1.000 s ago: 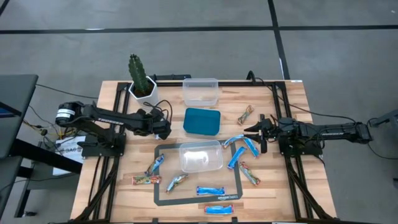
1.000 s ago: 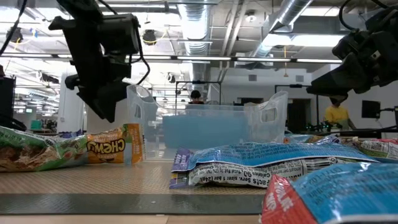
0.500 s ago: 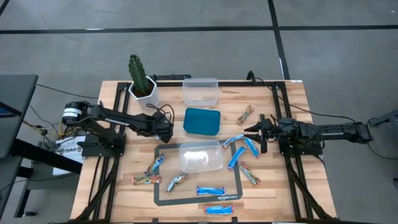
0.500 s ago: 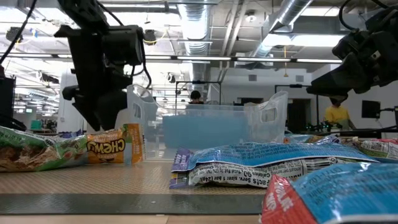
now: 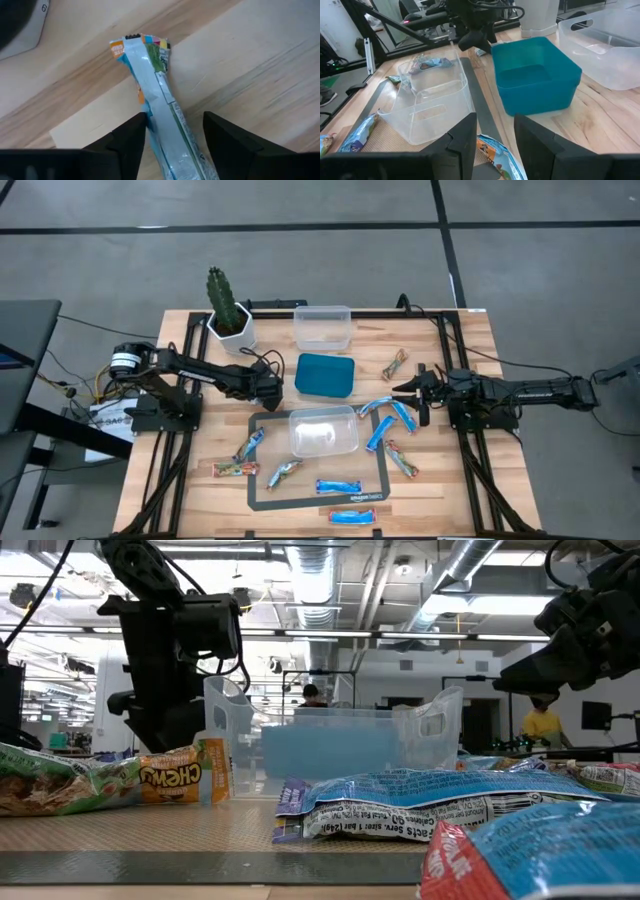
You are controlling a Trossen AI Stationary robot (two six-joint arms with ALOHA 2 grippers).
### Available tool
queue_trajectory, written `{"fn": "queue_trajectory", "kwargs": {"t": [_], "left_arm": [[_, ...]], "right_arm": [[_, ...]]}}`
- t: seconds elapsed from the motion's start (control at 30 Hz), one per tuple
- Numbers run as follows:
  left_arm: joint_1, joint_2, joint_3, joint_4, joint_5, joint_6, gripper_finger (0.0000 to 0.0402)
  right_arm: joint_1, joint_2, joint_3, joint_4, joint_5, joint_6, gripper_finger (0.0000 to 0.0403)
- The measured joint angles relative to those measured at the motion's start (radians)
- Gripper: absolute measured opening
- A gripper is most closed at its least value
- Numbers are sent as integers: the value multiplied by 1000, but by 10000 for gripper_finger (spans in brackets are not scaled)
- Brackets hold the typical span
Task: Pick and place Granola Bars by type
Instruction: Put the yellow granola bar into the blue bin
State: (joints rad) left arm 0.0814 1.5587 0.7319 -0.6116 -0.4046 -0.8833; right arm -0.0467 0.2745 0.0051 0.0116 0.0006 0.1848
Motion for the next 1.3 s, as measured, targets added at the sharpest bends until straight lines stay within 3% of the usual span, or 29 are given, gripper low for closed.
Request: {"fn": "queue_trajectory", "kwargs": {"t": [0.47, 0.87, 1.3], "left_arm": [[0, 0, 0, 0, 7, 0, 84], [-2, 0, 0, 55, -10, 15, 63], [-41, -148, -1, 85, -184, 35, 55]], "right_arm": [[0, 0, 0, 0, 0, 0, 124], [0, 0, 0, 0, 0, 0, 124], [0, 0, 0, 0, 0, 0, 124]]}}
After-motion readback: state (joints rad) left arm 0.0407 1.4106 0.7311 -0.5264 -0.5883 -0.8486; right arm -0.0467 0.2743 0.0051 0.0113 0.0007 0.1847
